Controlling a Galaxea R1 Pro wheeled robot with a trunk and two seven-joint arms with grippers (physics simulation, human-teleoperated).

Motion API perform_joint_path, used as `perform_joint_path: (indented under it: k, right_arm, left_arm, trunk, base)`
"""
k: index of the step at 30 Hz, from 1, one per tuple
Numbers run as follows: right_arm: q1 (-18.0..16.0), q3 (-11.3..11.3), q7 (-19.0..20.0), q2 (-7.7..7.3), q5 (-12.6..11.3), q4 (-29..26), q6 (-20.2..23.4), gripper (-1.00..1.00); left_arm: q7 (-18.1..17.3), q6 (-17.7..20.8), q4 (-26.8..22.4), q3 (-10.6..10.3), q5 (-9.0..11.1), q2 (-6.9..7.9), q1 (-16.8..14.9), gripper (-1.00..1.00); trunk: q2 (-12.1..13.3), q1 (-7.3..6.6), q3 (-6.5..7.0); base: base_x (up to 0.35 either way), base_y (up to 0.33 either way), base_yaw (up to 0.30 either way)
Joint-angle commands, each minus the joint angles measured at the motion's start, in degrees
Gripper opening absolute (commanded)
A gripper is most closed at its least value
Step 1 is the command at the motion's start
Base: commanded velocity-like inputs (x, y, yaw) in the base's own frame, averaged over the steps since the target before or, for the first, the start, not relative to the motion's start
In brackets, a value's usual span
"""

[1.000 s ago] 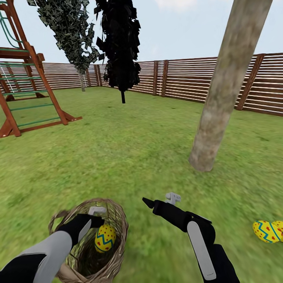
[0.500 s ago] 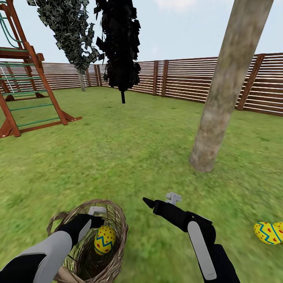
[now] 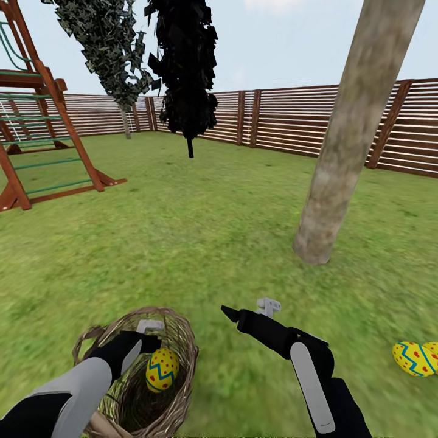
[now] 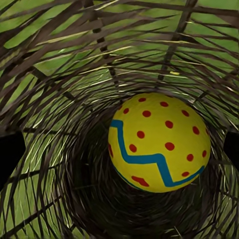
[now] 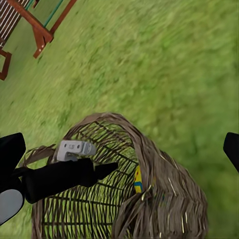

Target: Take the three Easter eggs out of the wicker basket on the lawn in the garden, then place them on the lawn next to a single tree (choose any tree) so that all three eggs are next to the same tree and none are left in the basket.

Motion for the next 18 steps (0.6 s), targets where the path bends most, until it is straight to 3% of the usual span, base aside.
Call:
perform_joint_path:
  k: [1,8,18]
  right_arm:
    - [0.0,-0.1,0.3,0.03,0.3,0.0,0.3,1.0]
    - [0.0,-0.1,0.3,0.03,0.2,0.0,0.2,1.0]
    - [0.0,-0.1,0.3,0.03,0.2,0.0,0.2,1.0]
  left_arm:
    - [0.0,0.3,-0.1,0.3,-0.6,-0.02,0.0,1.0]
    - [0.0,0.4,-0.1,0.3,-0.6,-0.03,0.0,1.0]
    - [0.0,-0.3,0.0,0.2,-0.8,-0.18,0.0,1.0]
  trunk:
    - [-0.4,0.21,-0.32]
    - [-3.2,1.72,-2.24]
    - [-3.3,1.97,-5.39]
  base:
    - [0.0,0.0,0.0]
    - [0.0,0.0,0.0]
    - [0.0,0.0,0.0]
